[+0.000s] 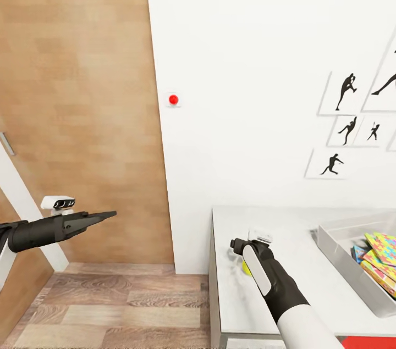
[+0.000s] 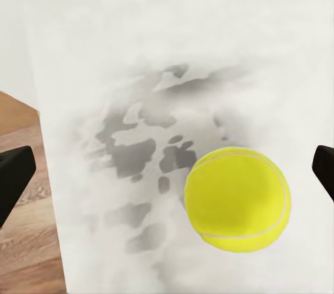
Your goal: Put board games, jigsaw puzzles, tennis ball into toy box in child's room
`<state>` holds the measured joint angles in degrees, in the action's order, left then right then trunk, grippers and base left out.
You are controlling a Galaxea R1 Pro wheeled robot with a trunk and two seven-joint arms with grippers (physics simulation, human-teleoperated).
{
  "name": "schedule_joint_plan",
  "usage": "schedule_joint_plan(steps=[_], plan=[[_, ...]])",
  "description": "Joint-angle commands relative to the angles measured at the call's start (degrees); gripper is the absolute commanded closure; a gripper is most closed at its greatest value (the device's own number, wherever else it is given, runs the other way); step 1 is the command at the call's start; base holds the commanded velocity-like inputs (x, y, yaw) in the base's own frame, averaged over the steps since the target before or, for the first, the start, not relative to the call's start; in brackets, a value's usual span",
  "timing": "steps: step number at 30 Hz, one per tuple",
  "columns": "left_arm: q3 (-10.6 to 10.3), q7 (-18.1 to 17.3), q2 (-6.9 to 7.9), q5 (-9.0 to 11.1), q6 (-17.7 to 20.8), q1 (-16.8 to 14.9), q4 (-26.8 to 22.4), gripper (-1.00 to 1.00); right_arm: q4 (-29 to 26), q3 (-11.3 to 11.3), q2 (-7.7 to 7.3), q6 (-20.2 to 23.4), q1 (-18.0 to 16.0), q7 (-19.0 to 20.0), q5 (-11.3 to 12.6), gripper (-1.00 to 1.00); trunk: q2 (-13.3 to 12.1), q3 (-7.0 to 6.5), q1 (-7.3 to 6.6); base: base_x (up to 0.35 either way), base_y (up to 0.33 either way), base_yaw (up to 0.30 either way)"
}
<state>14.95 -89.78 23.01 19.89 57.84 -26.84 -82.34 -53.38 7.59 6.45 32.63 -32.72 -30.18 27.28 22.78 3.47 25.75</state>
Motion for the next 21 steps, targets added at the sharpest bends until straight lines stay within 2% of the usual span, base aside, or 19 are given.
schedule_joint_plan(steps=[1, 11, 21], plan=[[0.0, -0.2, 0.02, 0.0, 0.6, 0.0, 0.0, -1.00, -0.1, 0.1, -0.03, 0.1, -0.1, -0.6, 0.6, -1.00, 0.1, 0.23, 0.04, 0.000, 0.000, 0.000], [0.0, -0.2, 0.02, 0.0, 0.6, 0.0, 0.0, -1.00, 0.2, 0.1, -0.17, 0.1, -0.1, -0.6, 0.6, -1.00, 0.1, 1.17, 0.04, 0.000, 0.000, 0.000], [-0.1, -0.2, 0.02, 0.0, 0.6, 0.0, 0.0, -1.00, 0.3, -0.1, -1.60, 0.1, -0.1, -0.6, 0.7, -1.00, 0.1, 2.10, 0.04, 0.000, 0.000, 0.000]])
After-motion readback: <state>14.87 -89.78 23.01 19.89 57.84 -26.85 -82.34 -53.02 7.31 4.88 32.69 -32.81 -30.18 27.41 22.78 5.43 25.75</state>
